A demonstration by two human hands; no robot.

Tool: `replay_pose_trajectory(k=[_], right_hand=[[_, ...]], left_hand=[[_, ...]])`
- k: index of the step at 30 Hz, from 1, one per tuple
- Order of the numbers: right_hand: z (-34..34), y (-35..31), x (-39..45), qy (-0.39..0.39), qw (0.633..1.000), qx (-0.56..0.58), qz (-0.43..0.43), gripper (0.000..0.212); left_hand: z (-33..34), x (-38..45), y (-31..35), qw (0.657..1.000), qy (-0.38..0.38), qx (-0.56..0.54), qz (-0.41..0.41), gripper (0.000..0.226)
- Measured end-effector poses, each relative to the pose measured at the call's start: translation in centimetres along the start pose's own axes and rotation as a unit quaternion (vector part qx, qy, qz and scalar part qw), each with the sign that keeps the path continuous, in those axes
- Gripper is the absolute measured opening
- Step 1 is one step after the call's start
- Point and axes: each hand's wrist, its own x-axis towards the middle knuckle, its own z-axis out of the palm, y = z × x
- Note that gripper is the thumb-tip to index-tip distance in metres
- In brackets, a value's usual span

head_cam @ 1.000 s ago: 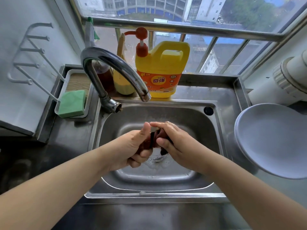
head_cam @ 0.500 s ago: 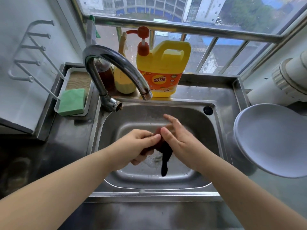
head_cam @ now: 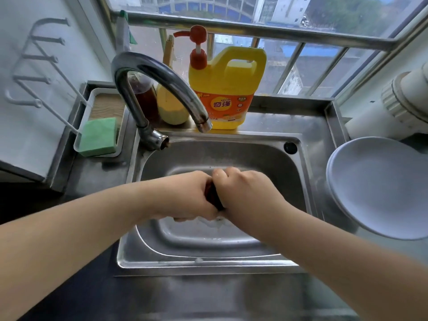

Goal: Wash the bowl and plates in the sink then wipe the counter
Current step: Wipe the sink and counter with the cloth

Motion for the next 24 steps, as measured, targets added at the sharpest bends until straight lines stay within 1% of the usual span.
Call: replay_pose_trajectory(k=[1,2,3,4,6,7,9,10,11,12,13,14,16,17,18,19,20,21,23,24], right_hand=[[-0.1,-0.2,0.4,-0.017,1.0,-0.008,0.016,0.034],[-0.4,-0.4,0.8,-0.045,0.998,-0.025,0.029,0.027],[-0.7,-0.5,1.1,-0.089,0.995,-0.027,0.042,0.018],[-0.8,-0.3,1.3,-0.137,0.988,-0.002,0.065,0.013],[-0.4,0.2,1.5,-0.198,0.97,0.069,0.124,0.012],[-0.2,0.4,1.6,-0.209,0.959,0.116,0.155,0.012],[0.7,0.9,1.8,-0.213,0.927,0.223,0.213,0.01],[1.2,1.2,1.9,-0.219,0.906,0.276,0.235,0.009],[1.5,1.4,1.9,-0.229,0.883,0.321,0.254,0.007],[1.6,1.5,1.9,-0.243,0.86,0.36,0.269,0.006],[1.7,1.6,1.9,-0.262,0.831,0.399,0.285,0.005],[1.8,1.8,1.8,-0.286,0.798,0.437,0.301,0.013],[1.9,2.2,1.7,-0.359,0.72,0.499,0.322,0.04],[1.8,2.4,1.6,-0.403,0.679,0.523,0.321,0.049],[1.9,2.6,1.5,-0.44,0.642,0.542,0.317,0.054],[1.9,2.9,1.5,-0.468,0.612,0.554,0.316,0.056],[2.1,3.0,1.4,-0.486,0.593,0.557,0.32,0.056],[2.3,3.2,1.4,-0.495,0.581,0.556,0.329,0.055],[2.6,3.3,1.5,-0.498,0.564,0.56,0.347,0.043],[2.6,3.3,1.6,-0.482,0.56,0.57,0.359,0.036]], left_hand=[[0.2,0.4,0.2,0.993,0.03,0.115,0.003,0.008],[0.4,0.8,0.2,0.969,0.057,0.24,0.008,0.007],[0.7,1.4,-0.1,0.939,0.08,0.335,0.021,0.011],[1.0,2.0,-0.6,0.919,0.106,0.377,0.041,0.011],[1.0,3.1,-1.8,0.911,0.151,0.377,0.07,0.002],[0.9,3.5,-2.4,0.91,0.17,0.368,0.087,0.006],[0.8,4.6,-3.8,0.893,0.205,0.375,0.142,0.01],[0.7,5.0,-4.3,0.879,0.229,0.37,0.194,0.01],[0.6,5.4,-4.6,0.858,0.248,0.374,0.25,0.01],[0.5,5.4,-4.7,0.838,0.262,0.382,0.29,0.012],[0.3,5.3,-4.7,0.822,0.269,0.393,0.314,0.015],[0.1,5.2,-4.7,0.808,0.269,0.405,0.332,0.019],[0.4,5.3,-5.2,0.786,0.259,0.431,0.359,0.029],[0.6,5.3,-5.4,0.775,0.254,0.444,0.372,0.034],[0.8,5.3,-5.7,0.765,0.249,0.457,0.38,0.037],[1.1,5.3,-6.1,0.756,0.246,0.47,0.384,0.038],[1.2,5.3,-6.5,0.752,0.242,0.477,0.385,0.038],[1.3,5.2,-6.7,0.753,0.233,0.482,0.382,0.039],[1.2,5.2,-6.9,0.759,0.226,0.484,0.371,0.041],[1.2,5.3,-7.0,0.769,0.232,0.47,0.365,0.04]])
